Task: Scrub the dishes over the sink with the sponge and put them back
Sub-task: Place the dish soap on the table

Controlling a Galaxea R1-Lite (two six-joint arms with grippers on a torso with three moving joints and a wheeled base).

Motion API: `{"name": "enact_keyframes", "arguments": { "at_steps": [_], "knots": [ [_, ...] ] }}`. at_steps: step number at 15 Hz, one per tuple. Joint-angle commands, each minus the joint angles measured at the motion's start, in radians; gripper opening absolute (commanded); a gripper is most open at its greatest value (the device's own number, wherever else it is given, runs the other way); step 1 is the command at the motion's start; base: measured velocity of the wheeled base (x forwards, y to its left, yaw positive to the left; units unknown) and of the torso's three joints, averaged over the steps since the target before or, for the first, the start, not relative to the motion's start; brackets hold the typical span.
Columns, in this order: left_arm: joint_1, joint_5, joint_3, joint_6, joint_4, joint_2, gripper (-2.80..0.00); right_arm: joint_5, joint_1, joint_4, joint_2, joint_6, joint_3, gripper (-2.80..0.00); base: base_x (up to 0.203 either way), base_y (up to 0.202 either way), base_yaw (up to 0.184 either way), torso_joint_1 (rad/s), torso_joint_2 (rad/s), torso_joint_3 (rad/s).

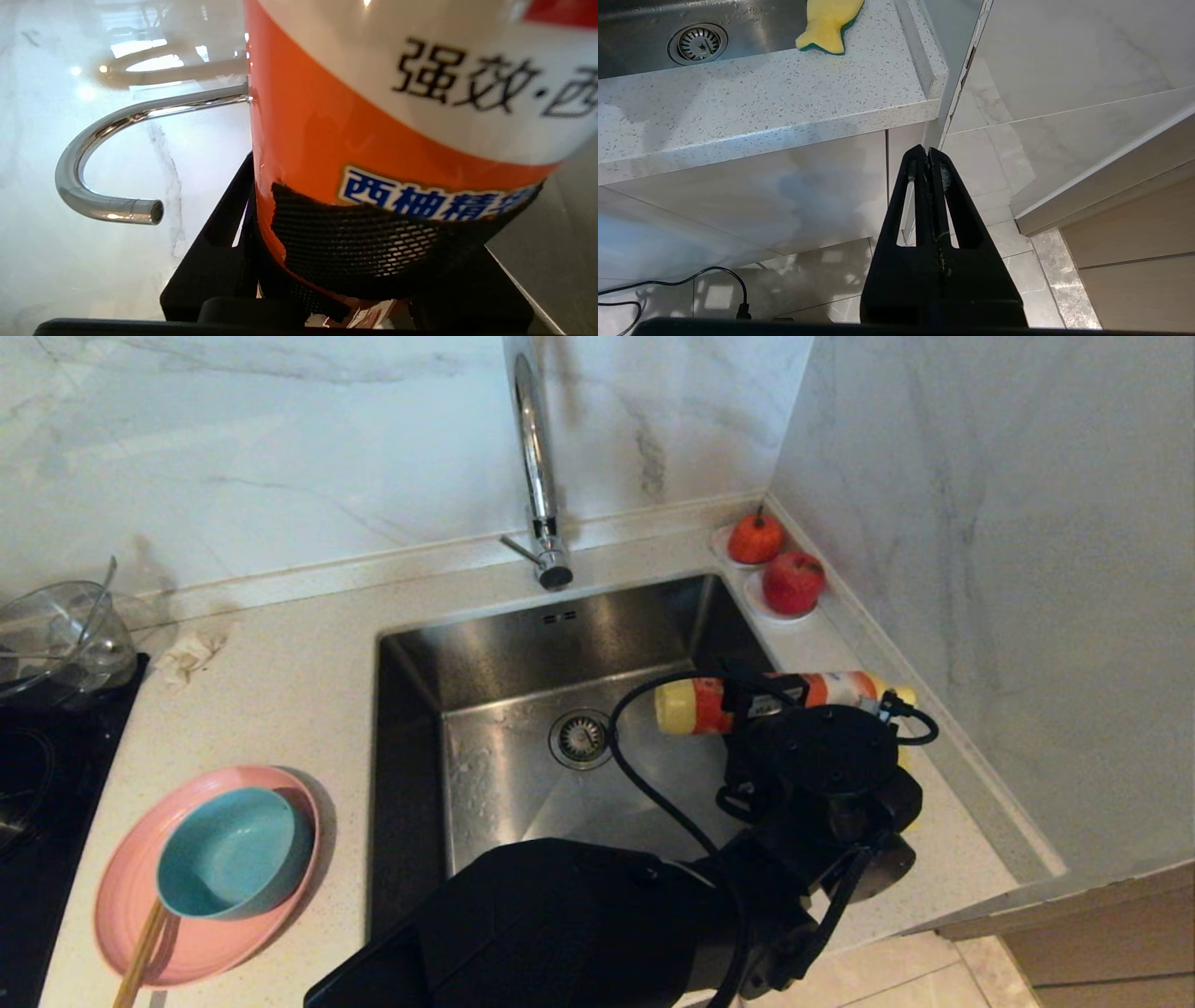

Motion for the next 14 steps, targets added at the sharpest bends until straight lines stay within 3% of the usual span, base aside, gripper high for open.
{"name": "enact_keyframes", "arguments": {
  "at_steps": [1,14],
  "knots": [
    [0.000,0.008,0.003,0.010,-0.014,0.011,-2.80,0.000,0.000,0.000,-0.001,0.000,0.002,-2.80,0.000,0.000,0.000,0.000,0.00,0.000],
    [-0.027,0.008,0.002,0.012,-0.014,0.002,-2.80,0.000,0.001,0.000,-0.001,0.000,0.001,-2.80,0.000,0.000,0.000,0.000,0.00,0.000]
  ]
}}
